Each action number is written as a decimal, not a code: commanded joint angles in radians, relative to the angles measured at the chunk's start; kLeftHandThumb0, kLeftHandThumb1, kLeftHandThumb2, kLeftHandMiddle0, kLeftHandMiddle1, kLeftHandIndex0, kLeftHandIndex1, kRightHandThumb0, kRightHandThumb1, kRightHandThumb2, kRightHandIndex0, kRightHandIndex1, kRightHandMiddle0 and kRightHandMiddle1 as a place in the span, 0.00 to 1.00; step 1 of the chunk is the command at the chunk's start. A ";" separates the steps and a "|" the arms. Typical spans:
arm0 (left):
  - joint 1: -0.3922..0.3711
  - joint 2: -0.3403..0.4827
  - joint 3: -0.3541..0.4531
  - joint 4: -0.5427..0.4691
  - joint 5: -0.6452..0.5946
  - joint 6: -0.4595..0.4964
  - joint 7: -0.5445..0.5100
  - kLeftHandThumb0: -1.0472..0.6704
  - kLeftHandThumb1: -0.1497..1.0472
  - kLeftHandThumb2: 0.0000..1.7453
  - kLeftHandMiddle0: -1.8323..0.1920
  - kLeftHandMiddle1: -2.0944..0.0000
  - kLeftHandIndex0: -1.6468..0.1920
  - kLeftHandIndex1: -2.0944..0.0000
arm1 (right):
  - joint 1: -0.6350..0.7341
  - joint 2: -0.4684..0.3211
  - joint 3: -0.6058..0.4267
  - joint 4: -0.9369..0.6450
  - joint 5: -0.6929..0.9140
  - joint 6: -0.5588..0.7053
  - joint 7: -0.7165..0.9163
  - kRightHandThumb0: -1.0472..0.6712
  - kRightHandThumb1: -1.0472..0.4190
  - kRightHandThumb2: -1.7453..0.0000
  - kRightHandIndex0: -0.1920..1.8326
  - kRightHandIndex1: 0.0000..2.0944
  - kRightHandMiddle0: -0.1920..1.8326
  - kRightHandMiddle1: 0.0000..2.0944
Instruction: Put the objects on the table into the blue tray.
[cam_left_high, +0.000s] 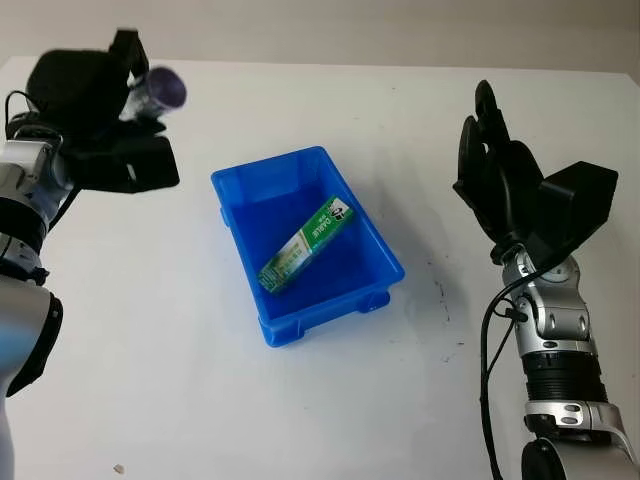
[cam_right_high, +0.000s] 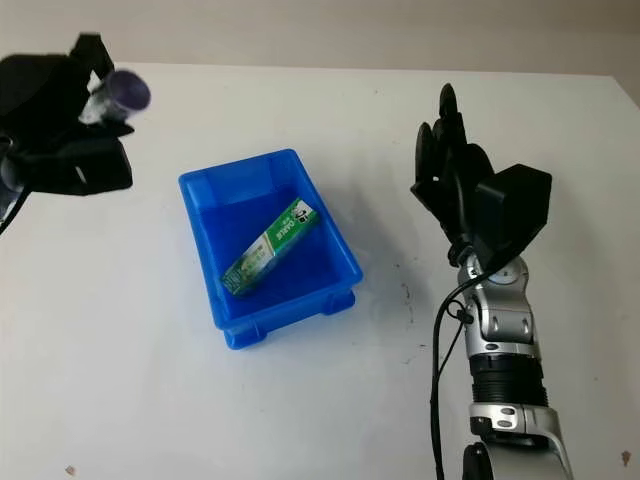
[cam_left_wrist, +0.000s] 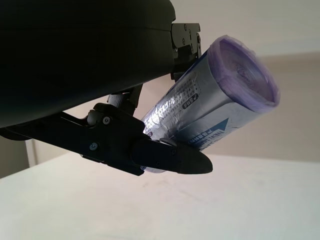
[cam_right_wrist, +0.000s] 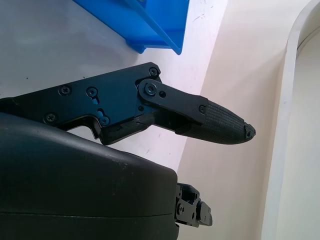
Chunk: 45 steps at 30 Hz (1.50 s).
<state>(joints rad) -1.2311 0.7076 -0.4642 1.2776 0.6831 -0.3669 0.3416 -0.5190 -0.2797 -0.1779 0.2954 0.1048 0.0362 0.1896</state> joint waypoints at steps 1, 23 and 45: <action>-0.016 0.004 0.035 -0.039 -0.028 -0.042 -0.004 0.44 1.00 0.14 0.71 0.00 0.79 0.08 | -0.008 -0.004 0.000 0.004 0.003 -0.009 0.001 0.20 0.00 0.57 0.00 0.00 0.00 0.00; 0.204 -0.253 0.265 -0.646 -0.472 0.129 -0.662 0.39 1.00 0.19 0.56 0.00 0.67 0.00 | 0.001 0.008 0.014 -0.013 0.000 -0.002 -0.018 0.21 0.00 0.56 0.00 0.00 0.00 0.00; 0.286 -0.228 0.116 -0.799 -0.139 0.291 -0.778 0.43 1.00 0.18 0.44 0.00 0.64 0.00 | 0.013 0.009 0.007 -0.011 0.015 -0.003 -0.020 0.20 0.00 0.58 0.00 0.00 0.00 0.00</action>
<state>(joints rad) -0.9460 0.4609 -0.3375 0.4968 0.5260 -0.0852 -0.4413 -0.5111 -0.2718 -0.1657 0.2946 0.1130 0.0385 0.1687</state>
